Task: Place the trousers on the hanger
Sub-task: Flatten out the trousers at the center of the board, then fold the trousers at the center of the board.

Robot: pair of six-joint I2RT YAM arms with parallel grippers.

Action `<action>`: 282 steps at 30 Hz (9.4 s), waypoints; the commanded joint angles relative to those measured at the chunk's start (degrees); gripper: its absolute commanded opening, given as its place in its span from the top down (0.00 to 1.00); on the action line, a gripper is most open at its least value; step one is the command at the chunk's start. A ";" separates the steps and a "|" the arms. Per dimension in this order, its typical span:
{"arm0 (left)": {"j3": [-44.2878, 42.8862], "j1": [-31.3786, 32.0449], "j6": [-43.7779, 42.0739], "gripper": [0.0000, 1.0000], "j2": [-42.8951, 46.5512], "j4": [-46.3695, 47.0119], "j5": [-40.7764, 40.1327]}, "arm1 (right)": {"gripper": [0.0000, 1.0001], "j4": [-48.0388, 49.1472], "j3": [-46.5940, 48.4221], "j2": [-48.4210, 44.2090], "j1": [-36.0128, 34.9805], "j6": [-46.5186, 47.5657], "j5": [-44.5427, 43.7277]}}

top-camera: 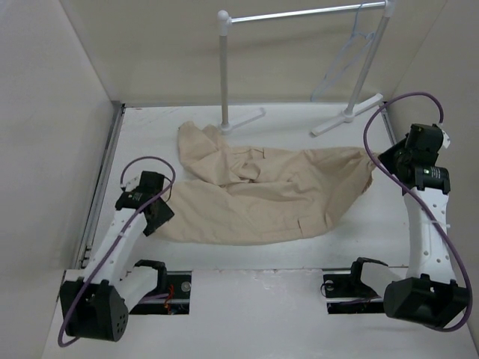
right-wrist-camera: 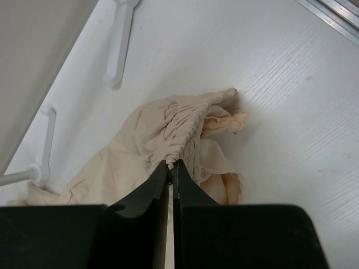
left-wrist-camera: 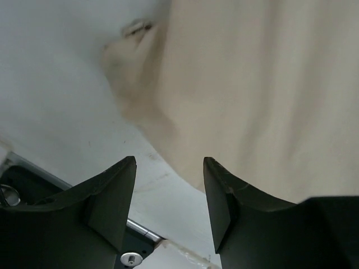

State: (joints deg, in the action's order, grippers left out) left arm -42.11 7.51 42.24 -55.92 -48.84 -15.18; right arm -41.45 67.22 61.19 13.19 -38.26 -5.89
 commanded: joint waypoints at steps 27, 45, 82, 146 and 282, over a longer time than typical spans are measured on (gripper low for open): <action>-17.74 -12.13 2.41 0.46 8.19 -14.97 -7.32 | 0.18 -11.64 -1.14 -14.43 0.77 -0.24 -27.25; -31.95 0.19 5.41 0.54 -36.05 24.05 6.65 | 0.91 12.44 -19.84 4.02 -65.69 -11.48 -3.87; -33.47 -5.71 5.31 0.97 -13.35 12.12 -7.93 | 0.29 13.06 -32.33 -13.90 -26.06 -6.56 2.99; -40.78 -19.68 10.32 0.98 -46.30 32.23 11.93 | 0.37 17.99 -0.52 39.09 0.83 -0.59 -3.96; 10.11 -13.97 20.52 0.97 14.70 16.06 5.51 | 0.42 3.30 -33.47 0.23 8.83 -12.98 -10.73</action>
State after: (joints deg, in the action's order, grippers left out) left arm -30.52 -6.48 63.07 -41.25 -33.58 -8.23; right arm -42.41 33.91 59.92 21.45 -51.44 -17.21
